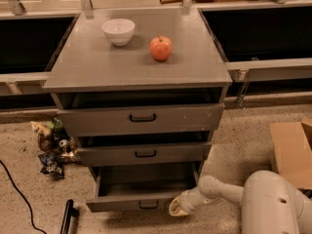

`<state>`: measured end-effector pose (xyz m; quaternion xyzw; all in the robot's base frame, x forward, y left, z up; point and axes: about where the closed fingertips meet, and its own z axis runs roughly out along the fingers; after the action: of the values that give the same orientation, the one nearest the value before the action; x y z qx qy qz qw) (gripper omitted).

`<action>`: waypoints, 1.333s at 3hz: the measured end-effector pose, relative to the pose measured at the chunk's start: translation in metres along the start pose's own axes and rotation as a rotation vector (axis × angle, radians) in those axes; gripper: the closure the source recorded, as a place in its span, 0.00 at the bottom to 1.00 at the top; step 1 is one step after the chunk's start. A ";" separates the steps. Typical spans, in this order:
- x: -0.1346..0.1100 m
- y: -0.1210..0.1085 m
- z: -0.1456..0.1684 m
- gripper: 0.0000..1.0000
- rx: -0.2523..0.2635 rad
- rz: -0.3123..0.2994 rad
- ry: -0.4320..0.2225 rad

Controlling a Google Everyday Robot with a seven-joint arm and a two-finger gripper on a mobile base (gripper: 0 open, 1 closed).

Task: Close bottom drawer

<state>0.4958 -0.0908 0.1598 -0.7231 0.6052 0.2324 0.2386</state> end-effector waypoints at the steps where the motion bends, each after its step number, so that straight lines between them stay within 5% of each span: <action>1: 0.006 -0.015 -0.007 0.82 0.043 0.006 -0.004; 4: 0.022 -0.044 -0.022 0.12 0.116 0.038 -0.043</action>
Offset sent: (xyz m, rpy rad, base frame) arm 0.0913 -0.0464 0.0061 0.0544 -0.0949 -0.1709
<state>0.5442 -0.1149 0.1656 -0.6912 0.6259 0.2169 0.2889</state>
